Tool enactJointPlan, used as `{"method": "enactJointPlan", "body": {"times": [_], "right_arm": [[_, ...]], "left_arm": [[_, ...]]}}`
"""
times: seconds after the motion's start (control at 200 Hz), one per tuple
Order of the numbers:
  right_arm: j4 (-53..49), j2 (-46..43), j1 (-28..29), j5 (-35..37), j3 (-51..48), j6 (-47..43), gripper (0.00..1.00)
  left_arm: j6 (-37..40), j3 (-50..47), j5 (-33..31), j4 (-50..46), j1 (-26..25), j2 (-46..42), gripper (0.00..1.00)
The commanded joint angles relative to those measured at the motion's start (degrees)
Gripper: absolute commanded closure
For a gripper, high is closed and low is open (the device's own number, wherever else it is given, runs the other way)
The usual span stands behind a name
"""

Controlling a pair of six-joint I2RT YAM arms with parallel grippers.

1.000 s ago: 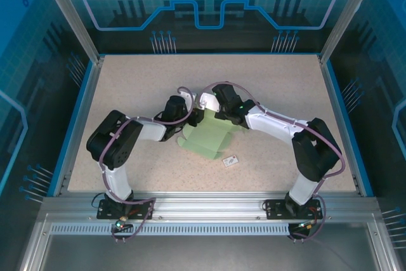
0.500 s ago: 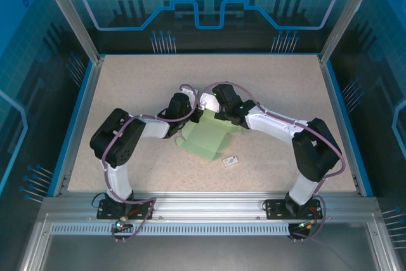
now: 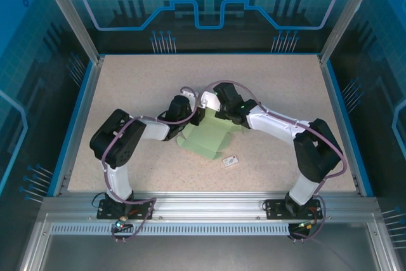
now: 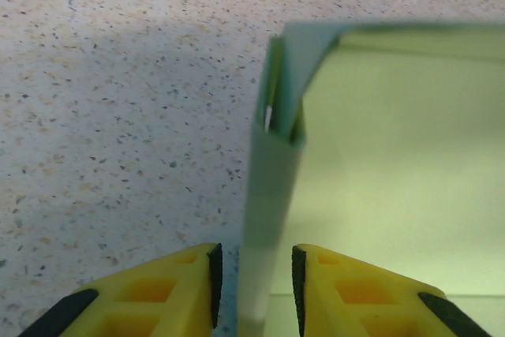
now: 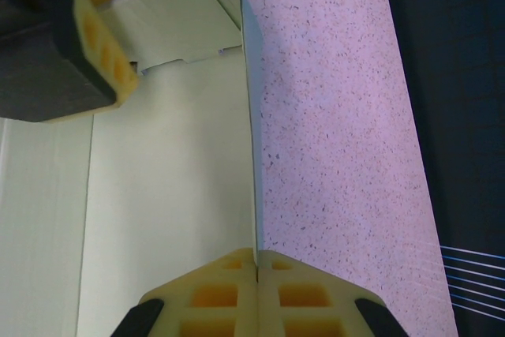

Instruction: Fold the paper box

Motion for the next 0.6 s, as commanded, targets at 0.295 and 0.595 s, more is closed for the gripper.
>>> {"method": "enactJointPlan", "body": {"times": [0.295, 0.595], "right_arm": [[0.04, -2.1, -0.47, -1.12, -0.7, 1.01, 1.0], [1.93, -1.85, -0.12, 0.05, -1.72, -0.41, 1.0]], "left_arm": [[-0.02, -0.41, 4.42, 2.9, 1.03, -1.81, 0.77], [-3.07, -2.6, 8.11, 4.8, 3.35, -5.59, 0.56]]}}
